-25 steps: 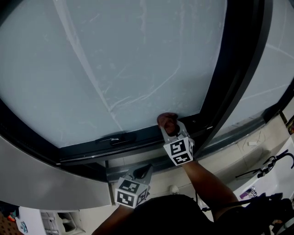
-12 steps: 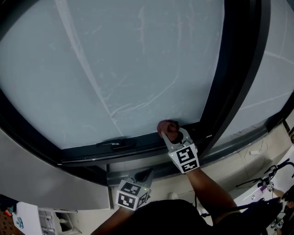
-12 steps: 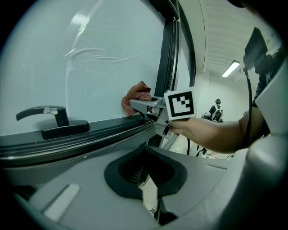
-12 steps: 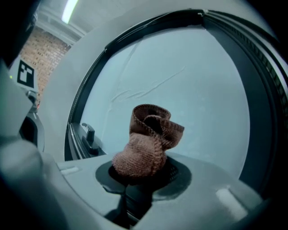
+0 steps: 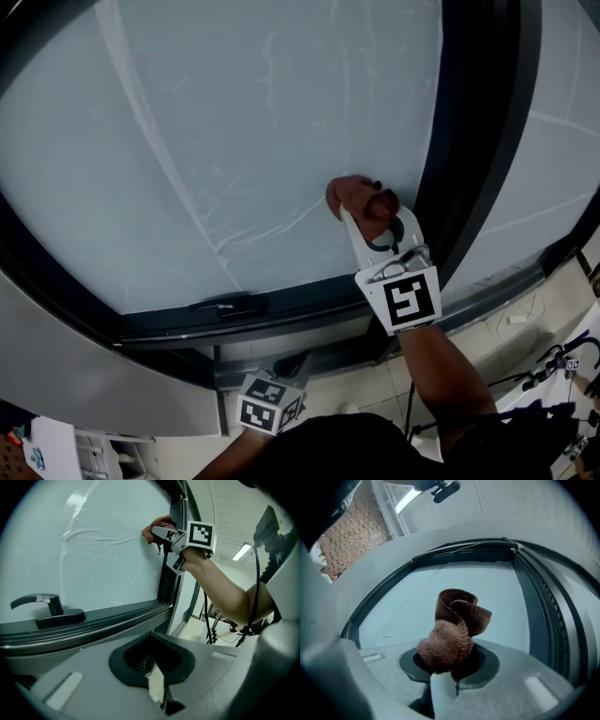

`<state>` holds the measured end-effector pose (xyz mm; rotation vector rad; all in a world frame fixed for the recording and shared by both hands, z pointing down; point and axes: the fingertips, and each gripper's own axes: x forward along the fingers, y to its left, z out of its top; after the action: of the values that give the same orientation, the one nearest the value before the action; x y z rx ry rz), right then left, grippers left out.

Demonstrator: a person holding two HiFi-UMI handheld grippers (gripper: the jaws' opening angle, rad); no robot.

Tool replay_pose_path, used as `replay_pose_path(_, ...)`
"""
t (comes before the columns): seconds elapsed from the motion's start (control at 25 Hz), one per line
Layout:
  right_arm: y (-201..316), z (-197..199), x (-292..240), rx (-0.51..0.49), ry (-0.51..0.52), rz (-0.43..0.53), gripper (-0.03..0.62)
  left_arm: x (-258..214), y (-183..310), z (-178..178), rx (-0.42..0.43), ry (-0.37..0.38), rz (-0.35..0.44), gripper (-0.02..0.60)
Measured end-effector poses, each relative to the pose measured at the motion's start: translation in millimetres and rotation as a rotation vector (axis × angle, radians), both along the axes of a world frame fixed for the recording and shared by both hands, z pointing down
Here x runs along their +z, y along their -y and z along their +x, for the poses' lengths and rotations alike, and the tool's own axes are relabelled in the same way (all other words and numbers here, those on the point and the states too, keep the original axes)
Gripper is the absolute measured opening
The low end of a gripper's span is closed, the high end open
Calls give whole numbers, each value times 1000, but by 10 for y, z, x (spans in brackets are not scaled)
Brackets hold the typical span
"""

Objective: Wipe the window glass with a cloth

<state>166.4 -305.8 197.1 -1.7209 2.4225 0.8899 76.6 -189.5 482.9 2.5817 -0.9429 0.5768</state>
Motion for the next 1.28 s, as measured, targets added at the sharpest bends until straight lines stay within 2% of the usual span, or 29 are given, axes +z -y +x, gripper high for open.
replay_pose_path(0.2, 65, 195, -577, 54, -18, 113, 81, -63, 44, 47, -27, -16, 15, 17)
replay_pose_path(0.48, 151, 229, -802, 85, -60, 189, 81, -83, 102, 69, -73, -33, 20, 17)
replay_pose_path(0.84, 223, 220, -587, 63, -22, 166, 81, -25, 128, 199, -78, -43, 7, 17)
replay_pose_path(1.28, 284, 229, -80, 47, -10, 84, 81, 39, 132, 288, -50, -38, -11, 17)
